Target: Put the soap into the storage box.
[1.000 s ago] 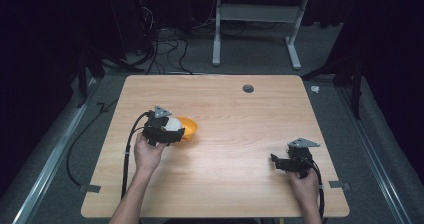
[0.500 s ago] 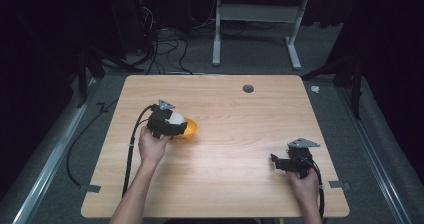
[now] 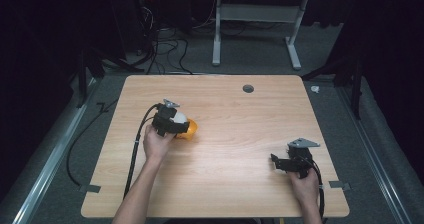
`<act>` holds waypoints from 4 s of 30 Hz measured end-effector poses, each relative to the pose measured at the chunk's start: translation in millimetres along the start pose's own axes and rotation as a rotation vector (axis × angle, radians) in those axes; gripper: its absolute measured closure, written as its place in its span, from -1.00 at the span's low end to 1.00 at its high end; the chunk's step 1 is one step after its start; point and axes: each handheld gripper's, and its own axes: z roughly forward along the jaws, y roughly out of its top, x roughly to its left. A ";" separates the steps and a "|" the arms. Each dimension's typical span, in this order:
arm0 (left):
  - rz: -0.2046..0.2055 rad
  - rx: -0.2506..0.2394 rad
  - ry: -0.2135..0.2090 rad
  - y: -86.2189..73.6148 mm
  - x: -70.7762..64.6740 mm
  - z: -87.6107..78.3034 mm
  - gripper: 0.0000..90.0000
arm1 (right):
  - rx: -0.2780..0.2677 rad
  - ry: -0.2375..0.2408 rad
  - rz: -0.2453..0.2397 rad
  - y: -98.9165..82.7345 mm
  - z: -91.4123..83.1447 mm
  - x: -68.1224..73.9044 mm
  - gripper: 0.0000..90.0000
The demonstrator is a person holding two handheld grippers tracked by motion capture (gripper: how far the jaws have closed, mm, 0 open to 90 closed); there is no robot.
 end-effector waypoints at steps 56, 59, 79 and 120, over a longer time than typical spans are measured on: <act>-0.023 -0.059 0.007 -2.6 1.8 -10.8 -0.51 | -0.001 -0.001 -0.003 0.0 0.1 -0.2 -0.56; -0.025 -0.073 0.001 -2.6 3.1 -16.8 -0.51 | -0.001 0.000 -0.002 0.0 0.1 -0.1 -0.56; -0.038 -0.123 -0.018 -10.1 7.5 -44.8 -0.51 | -0.001 -0.001 -0.003 0.0 0.1 -0.1 -0.56; -0.066 -0.182 -0.028 -36.9 7.8 -87.6 -0.51 | -0.001 0.000 -0.004 0.0 0.2 -0.1 -0.56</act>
